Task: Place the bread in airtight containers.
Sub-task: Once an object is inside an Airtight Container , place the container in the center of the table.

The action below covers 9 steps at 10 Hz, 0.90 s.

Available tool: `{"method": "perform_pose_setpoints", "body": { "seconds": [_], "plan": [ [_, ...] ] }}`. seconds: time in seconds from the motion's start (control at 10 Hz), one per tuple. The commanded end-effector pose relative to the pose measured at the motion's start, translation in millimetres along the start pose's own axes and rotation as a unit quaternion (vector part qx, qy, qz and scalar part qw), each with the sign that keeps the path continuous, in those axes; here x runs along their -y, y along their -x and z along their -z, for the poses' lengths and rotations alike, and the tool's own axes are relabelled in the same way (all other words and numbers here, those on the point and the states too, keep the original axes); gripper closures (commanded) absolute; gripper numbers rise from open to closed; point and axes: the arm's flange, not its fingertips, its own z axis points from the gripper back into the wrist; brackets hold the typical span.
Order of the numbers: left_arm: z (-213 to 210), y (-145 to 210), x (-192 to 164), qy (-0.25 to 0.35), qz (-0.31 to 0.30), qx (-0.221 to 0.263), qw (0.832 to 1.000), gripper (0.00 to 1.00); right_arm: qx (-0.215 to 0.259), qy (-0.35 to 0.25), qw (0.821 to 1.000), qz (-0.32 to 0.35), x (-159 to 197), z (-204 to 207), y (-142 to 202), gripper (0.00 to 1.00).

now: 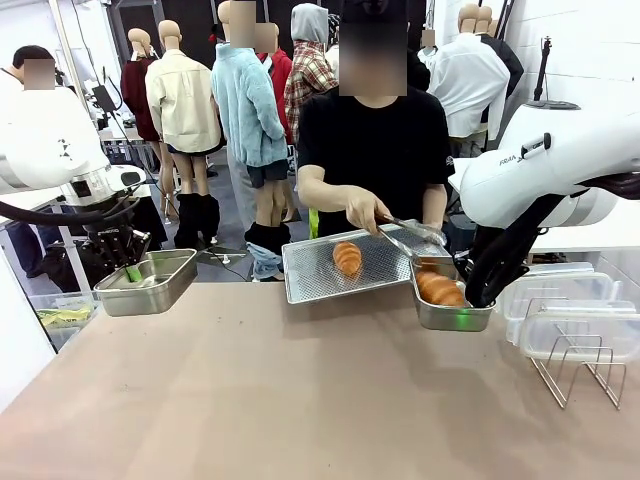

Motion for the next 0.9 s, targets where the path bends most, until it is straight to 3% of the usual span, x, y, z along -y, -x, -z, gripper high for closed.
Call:
{"method": "perform_pose_setpoints", "body": {
  "seconds": [0.0, 0.8],
  "plan": [
    [-2.9, -0.8, -1.1, -0.002, 0.0, 0.005, 1.0, 1.0, 0.005, 0.002, 1.0, -0.001, -1.3, -3.6, -0.9, 1.0],
    [-2.9, -0.8, -1.1, -0.002, 0.0, 0.005, 1.0, 1.0, 0.005, 0.002, 1.0, -0.001, -1.3, -3.6, -0.9, 1.0]
  ]
}}
